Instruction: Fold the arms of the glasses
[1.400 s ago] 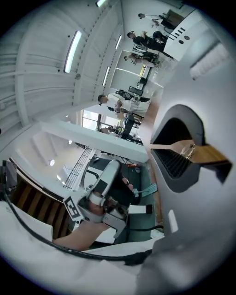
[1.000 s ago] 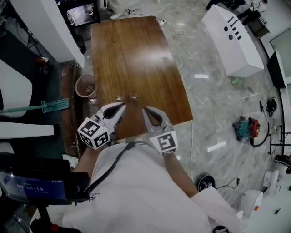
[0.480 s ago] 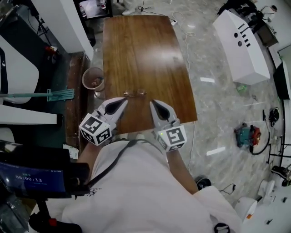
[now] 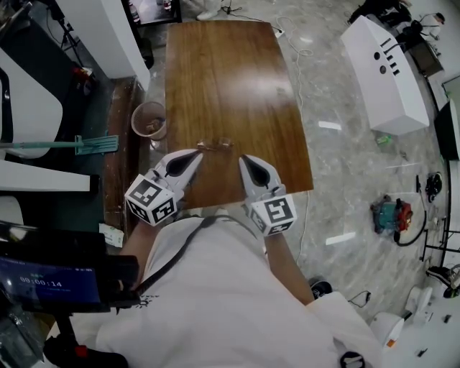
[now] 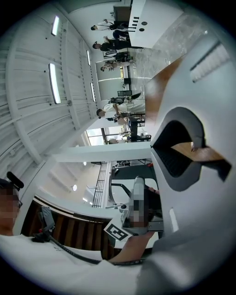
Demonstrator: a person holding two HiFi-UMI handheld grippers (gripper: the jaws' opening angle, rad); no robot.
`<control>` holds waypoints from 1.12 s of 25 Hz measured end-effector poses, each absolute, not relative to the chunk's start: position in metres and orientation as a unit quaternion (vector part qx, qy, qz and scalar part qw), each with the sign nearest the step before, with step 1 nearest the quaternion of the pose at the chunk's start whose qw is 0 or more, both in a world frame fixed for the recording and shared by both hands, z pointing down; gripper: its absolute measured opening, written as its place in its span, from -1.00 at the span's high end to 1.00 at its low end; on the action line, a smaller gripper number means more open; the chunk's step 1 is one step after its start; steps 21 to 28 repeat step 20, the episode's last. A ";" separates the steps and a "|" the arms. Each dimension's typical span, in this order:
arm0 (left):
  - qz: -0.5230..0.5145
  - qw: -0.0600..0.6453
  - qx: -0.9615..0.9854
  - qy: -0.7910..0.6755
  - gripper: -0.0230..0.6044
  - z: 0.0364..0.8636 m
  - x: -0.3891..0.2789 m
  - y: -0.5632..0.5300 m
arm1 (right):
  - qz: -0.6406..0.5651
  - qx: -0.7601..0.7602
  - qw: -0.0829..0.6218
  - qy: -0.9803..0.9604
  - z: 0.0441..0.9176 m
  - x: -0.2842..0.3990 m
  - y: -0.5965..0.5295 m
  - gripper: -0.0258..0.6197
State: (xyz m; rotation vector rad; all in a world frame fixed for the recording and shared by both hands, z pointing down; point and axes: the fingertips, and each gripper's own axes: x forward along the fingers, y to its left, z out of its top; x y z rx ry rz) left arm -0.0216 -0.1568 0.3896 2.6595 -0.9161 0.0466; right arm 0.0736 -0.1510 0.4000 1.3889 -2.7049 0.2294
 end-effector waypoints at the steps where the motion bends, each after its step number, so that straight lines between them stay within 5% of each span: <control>1: 0.017 0.164 0.933 -0.321 0.91 0.390 -0.021 -0.157 | 0.076 0.456 0.048 -0.886 0.401 0.075 -0.151 0.90; 28: 0.024 0.181 0.927 -0.329 0.91 0.392 -0.014 -0.155 | 0.065 0.445 0.095 -0.888 0.408 0.078 -0.153 0.90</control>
